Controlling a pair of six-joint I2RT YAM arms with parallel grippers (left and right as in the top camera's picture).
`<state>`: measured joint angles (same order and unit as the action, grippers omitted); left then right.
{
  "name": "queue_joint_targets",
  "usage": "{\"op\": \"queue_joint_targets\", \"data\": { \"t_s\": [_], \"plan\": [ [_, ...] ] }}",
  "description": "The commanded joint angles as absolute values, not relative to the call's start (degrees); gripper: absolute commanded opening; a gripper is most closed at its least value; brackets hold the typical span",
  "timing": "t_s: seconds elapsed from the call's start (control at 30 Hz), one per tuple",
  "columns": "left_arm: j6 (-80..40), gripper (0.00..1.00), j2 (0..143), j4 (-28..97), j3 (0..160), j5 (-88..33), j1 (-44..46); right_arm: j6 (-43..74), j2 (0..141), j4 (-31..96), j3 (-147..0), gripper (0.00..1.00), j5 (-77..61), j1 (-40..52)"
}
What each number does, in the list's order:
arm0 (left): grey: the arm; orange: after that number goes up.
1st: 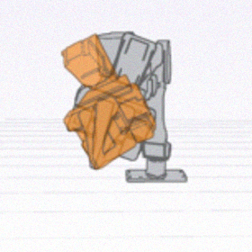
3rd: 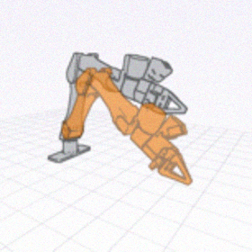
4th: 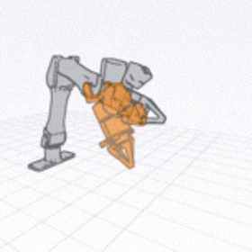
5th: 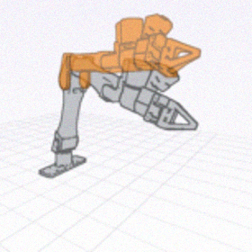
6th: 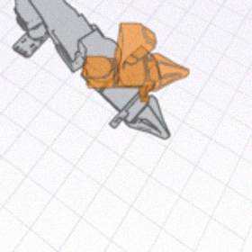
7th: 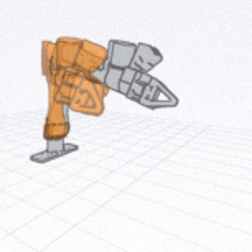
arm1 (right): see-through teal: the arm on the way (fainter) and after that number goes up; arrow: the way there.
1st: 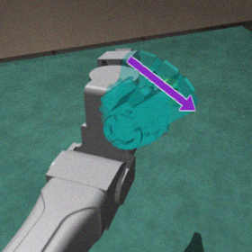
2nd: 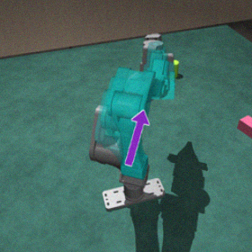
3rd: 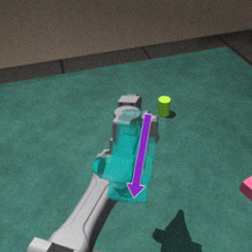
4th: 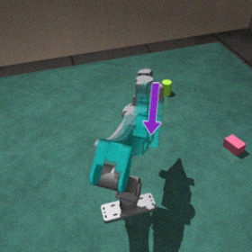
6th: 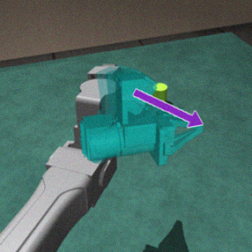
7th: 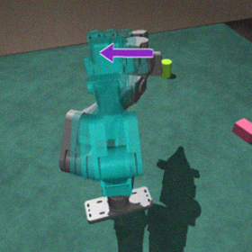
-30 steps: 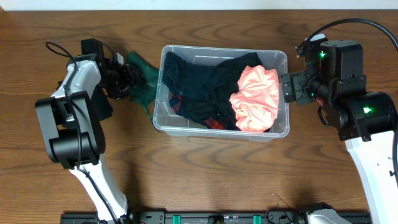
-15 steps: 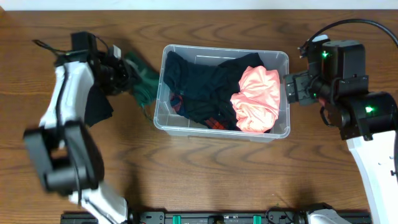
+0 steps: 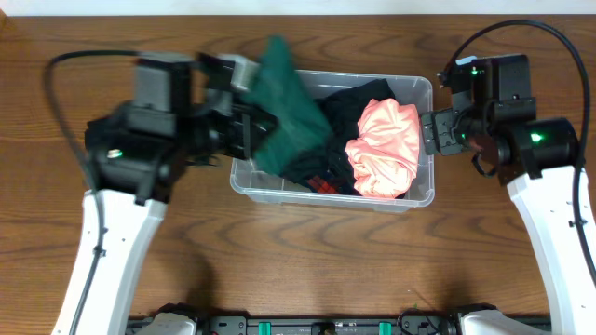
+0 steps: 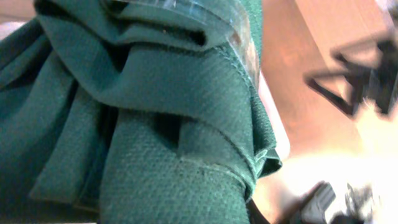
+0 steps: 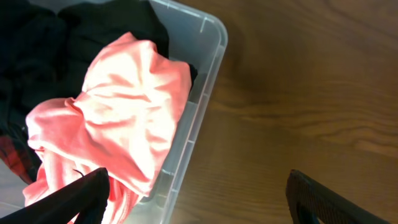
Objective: Pack container
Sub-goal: 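Carry the green bundle with the left gripper and release it in the bin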
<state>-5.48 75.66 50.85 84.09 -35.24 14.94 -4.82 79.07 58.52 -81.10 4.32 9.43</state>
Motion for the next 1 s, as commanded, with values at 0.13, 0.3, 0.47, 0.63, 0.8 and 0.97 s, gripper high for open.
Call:
{"op": "queue_joint_targets", "data": {
  "t_s": [0.13, 0.3, 0.47, 0.63, 0.8, 0.97],
  "plan": [
    [0.6, 0.06, 86.5, 50.9, 84.6, -36.7, 20.6, -4.8, 79.4, 58.8, -80.8, 0.88, 3.6, 9.1],
    [3.9, 0.06, 94.9, 48.7, 84.7, -42.0, 20.6, -4.8, 79.4, 58.8, -80.8, 0.88, 4.3, 9.0],
    [5.9, 0.06, 101.6, 45.3, 84.7, -42.9, 20.8, -4.8, 79.4, 58.8, -80.8, 0.89, 4.3, 9.0],
    [6.2, 0.90, 105.1, 45.9, 84.7, -43.8, 21.3, -4.8, 79.4, 59.2, -80.8, 0.89, 4.3, 9.0],
    [5.5, 0.98, 103.1, 50.5, 86.1, -34.5, 18.3, -4.8, 78.6, 61.8, -80.8, 0.81, 3.5, 9.1],
    [2.6, 0.98, 96.2, 53.6, 87.7, -28.9, 12.3, -3.1, 77.5, 66.6, -80.8, 0.45, 1.0, 9.1]
  ]
}}
